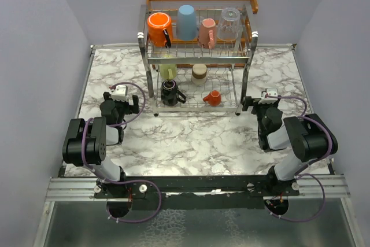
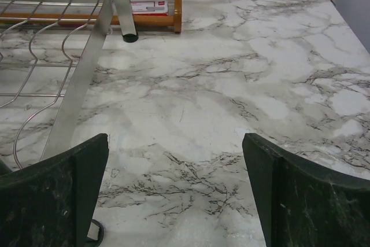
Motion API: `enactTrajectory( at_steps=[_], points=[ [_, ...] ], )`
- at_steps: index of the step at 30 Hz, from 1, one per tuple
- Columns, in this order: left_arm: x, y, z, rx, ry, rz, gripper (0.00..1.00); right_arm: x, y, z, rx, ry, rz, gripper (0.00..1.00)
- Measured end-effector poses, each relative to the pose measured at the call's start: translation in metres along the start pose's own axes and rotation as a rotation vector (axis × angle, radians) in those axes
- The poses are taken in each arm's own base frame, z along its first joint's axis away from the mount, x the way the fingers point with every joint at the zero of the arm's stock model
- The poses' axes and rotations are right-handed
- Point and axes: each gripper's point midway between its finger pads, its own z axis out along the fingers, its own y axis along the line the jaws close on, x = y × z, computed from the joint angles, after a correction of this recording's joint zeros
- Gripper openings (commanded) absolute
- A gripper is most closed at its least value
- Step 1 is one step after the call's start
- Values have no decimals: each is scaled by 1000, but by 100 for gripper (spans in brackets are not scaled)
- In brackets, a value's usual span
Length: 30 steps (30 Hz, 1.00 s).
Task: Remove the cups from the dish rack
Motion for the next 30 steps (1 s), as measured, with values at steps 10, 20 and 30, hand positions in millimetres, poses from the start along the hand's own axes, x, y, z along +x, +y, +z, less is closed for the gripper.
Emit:
enactTrajectory(
  at_steps=[10, 20, 30],
  points=[
    [1, 0, 0, 0, 5, -1, 99, 0, 0, 0, 0, 0, 0, 100],
    [2, 0, 0, 0, 8, -1, 99, 0, 0, 0, 0, 0, 0, 100],
    [-25, 0, 23, 63, 80, 41, 99, -99, -8, 34, 53, -25, 6, 100]
  ],
)
